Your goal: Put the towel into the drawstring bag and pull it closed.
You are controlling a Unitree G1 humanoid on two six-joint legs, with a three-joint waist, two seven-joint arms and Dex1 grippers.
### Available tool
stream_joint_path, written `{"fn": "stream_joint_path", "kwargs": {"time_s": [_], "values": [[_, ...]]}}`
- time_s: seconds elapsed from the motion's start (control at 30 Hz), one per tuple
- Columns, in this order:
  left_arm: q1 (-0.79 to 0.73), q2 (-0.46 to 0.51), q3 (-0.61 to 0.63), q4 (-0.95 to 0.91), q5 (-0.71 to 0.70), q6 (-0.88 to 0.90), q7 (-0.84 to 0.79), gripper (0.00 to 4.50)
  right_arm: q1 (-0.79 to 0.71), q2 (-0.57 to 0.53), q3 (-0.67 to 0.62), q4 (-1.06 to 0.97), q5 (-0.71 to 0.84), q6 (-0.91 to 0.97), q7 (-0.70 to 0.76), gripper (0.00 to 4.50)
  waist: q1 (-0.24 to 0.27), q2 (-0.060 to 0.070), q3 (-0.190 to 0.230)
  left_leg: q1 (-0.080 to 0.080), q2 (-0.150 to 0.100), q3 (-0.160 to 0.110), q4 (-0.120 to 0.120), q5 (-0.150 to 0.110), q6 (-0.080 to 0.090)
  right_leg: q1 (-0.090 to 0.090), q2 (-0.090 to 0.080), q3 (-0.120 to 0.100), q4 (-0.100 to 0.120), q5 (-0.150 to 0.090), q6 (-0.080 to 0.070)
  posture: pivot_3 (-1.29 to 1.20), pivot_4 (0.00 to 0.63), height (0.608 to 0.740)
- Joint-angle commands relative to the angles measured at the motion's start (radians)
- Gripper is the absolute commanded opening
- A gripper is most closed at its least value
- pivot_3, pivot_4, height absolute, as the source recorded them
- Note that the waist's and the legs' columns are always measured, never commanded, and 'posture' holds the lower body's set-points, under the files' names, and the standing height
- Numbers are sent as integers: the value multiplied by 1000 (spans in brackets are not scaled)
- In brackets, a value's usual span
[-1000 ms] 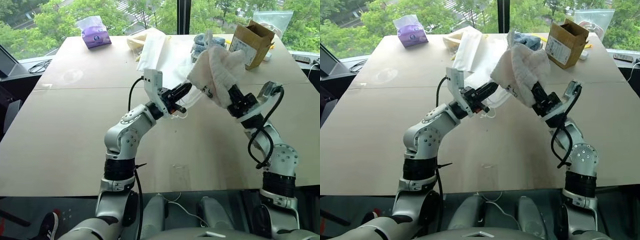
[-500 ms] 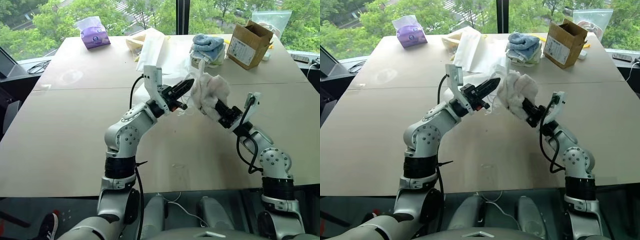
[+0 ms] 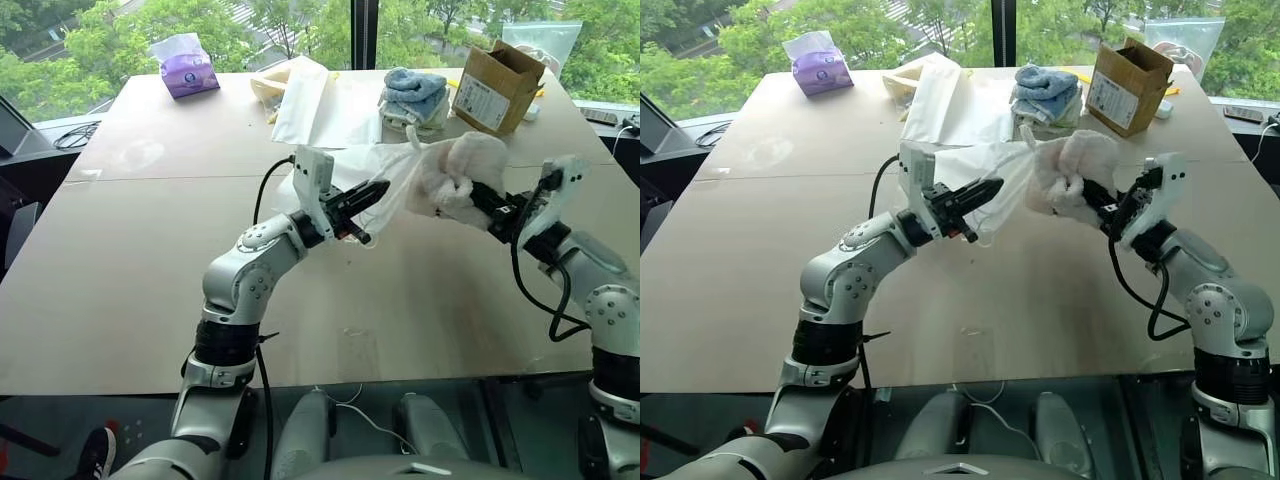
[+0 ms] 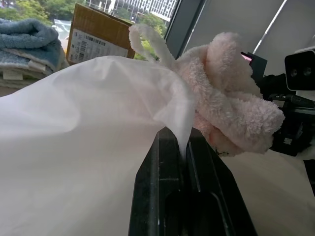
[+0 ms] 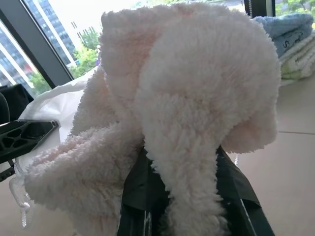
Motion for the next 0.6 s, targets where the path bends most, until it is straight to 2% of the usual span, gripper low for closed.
{"fn": "stream_joint_path", "kwargs": {"time_s": [0.03, 0.13, 0.2, 0.37, 0.6], "values": [[-8, -9, -7, -40, -9, -16, -14, 0, -35, 28, 82, -52, -72, -15, -17, 23, 1, 0, 0, 0, 0, 0, 0, 0, 0, 0, 0, 0, 0, 0, 0, 0, 150, 740], [-12, -25, 8, -40, -26, -4, -1, 0, -48, 88, 120, -41, -108, -29, -34, 23, 3, 0, 0, 0, 0, -1, 0, 0, 0, 0, 0, -1, 0, 0, 0, 0, 150, 740], [-15, -23, 9, -40, -25, -5, -6, 0, -55, 103, 173, -34, -185, -55, -42, 23, 4, 0, 0, -1, 0, -1, 0, 0, 0, 0, -1, -1, 0, 0, 0, 0, 150, 740], [-16, -23, 14, -41, -31, -4, -9, 0, -54, 49, 289, -38, -397, -166, -1, 23, 5, 0, 0, -1, 0, -2, 0, 0, 0, 0, -1, -2, 0, 0, 0, 0, 150, 740], [-7, -19, -3, -51, -53, 11, -45, 0, -124, 162, 209, 2, -374, -195, -14, 23, 1, 0, 0, 0, 0, -1, 0, 0, 0, 0, 0, -1, 0, 0, 0, 0, 150, 740]]}}
